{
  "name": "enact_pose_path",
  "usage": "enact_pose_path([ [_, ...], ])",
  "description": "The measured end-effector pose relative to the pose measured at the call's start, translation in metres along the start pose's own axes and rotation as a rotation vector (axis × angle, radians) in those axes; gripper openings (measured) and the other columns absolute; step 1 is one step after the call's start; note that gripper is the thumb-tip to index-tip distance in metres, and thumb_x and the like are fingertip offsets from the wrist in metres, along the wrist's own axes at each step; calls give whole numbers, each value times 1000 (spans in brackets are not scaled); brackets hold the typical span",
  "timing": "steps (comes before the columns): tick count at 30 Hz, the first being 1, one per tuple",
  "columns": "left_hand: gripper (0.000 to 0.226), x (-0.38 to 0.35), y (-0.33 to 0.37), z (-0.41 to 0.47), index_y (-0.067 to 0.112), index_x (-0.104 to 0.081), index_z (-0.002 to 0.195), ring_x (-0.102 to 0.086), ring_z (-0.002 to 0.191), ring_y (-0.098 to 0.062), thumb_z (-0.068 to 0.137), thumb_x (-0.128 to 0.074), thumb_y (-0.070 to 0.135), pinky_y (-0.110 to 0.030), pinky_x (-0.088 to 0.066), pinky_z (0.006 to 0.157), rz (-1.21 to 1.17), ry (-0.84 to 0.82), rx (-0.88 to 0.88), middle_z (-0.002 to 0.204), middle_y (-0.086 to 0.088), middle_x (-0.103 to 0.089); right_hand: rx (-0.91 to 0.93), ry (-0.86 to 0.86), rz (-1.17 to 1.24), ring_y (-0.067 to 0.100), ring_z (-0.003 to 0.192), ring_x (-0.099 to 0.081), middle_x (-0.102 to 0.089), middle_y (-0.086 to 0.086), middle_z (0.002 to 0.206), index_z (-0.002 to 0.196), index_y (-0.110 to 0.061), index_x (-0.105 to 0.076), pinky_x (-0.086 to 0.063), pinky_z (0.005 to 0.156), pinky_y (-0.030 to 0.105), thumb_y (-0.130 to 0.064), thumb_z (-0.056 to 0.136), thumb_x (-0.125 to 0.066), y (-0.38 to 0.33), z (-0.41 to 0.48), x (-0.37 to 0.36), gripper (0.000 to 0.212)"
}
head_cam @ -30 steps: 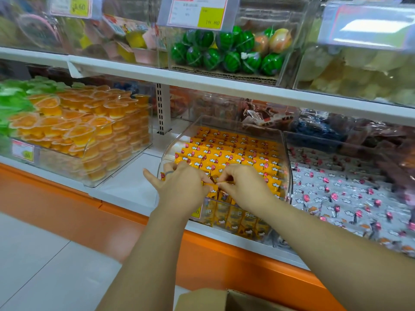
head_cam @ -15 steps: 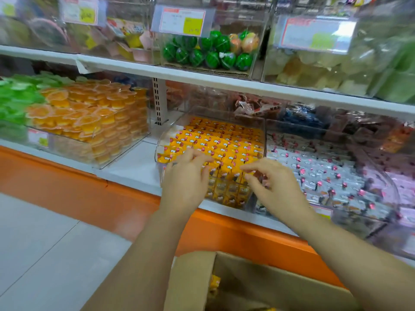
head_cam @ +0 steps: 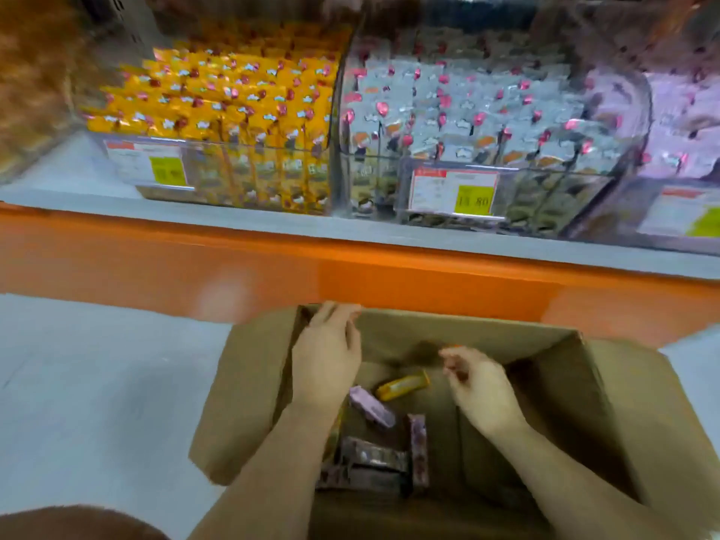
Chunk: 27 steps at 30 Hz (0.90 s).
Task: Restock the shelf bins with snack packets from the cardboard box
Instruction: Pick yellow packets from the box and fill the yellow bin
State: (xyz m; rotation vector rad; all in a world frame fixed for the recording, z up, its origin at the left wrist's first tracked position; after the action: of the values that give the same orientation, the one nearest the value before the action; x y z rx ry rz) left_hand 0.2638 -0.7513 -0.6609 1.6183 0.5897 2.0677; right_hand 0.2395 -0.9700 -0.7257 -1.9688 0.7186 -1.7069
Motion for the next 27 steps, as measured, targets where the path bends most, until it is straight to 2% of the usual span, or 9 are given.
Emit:
enact_pose_path([
  [4, 30, -61, -43, -23, 21, -62, 118, -59, 96, -19, 93, -50, 9, -27, -45, 78, -27, -154, 254, 128, 1, -50, -148, -279, -136, 19, 119, -54, -56, 3, 129, 135, -25, -46, -43, 100, 28, -20, 89, -61, 60, 2, -59, 49],
  [9, 39, -92, -67, -24, 18, -54, 128, -27, 101, 6, 93, -50, 2, 2, -26, 78, 35, -242, 310, 144, -1, -28, -93, -503, -261, 24, 137, -33, -21, 3, 155, 144, -27, -32, -36, 108, 34, -23, 89, -59, 77, 21, -118, 61],
  [11, 42, -103, -80, -24, 19, -51, 131, -32, 110, 1, 93, -49, 3, 3, -21, 82, 38, -275, 359, 146, -1, -24, -17, -593, -369, 25, 143, -20, -4, -1, 160, 144, -28, -35, -31, 112, 36, -23, 91, -56, 79, 29, -134, 58],
  [13, 43, -114, -95, -28, 19, -48, 134, -41, 117, -7, 94, -48, 4, -5, -23, 85, 55, -317, 409, 149, -1, -20, 30, -666, -455, 27, 145, -10, 4, -2, 160, 142, -26, -41, -26, 115, 39, -25, 93, -52, 85, 35, -145, 50],
  [17, 51, -135, -113, -38, 21, -38, 143, -41, 127, -17, 95, -49, 7, -20, -34, 95, 110, -445, 483, 154, 0, -8, 63, -689, -536, 29, 143, -10, -8, 0, 157, 138, -29, -45, -29, 112, 39, -18, 93, -47, 99, 39, -147, 47],
  [20, 54, -140, -119, -36, 22, -35, 144, -44, 125, -20, 94, -52, 11, -27, -41, 96, 206, -463, 503, 152, -1, -12, 71, -650, -481, 24, 132, -26, -29, 3, 140, 133, -31, -49, -33, 102, 31, -19, 94, -48, 100, 41, -144, 40],
  [23, 50, -154, -119, -28, 21, -39, 141, -32, 129, -24, 94, -54, 14, -32, -42, 98, 324, -525, 413, 147, -2, -22, 92, -693, -386, 20, 113, -49, -46, 1, 127, 120, -29, -48, -39, 84, 28, -25, 98, -46, 98, 30, -153, 23],
  [25, 38, -164, -122, -29, 21, -50, 130, -32, 121, -19, 93, -51, 12, -24, -41, 88, 332, -575, 409, 141, -5, -32, 99, -709, -345, 17, 113, -52, -45, 2, 135, 133, -27, -41, -44, 91, 31, -25, 98, -44, 100, 23, -159, 35],
  [27, 30, -169, -125, -32, 21, -52, 121, -42, 101, -14, 93, -46, 13, -18, -37, 70, 411, -655, 407, 127, -7, -44, 64, -725, -325, 19, 127, -42, -28, 1, 149, 140, -26, -40, -37, 106, 33, -17, 96, -45, 103, 21, -162, 45],
])
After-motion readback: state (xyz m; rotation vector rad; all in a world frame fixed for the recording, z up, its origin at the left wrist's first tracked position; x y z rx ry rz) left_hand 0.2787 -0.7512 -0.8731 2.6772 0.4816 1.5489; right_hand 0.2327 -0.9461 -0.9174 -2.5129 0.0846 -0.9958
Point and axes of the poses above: each hand's wrist, its own z-axis towards the middle knuckle, its own x-axis out of the back of the hand, y = z × x, the point moved 9 cm from there along z, towards the middle knuckle
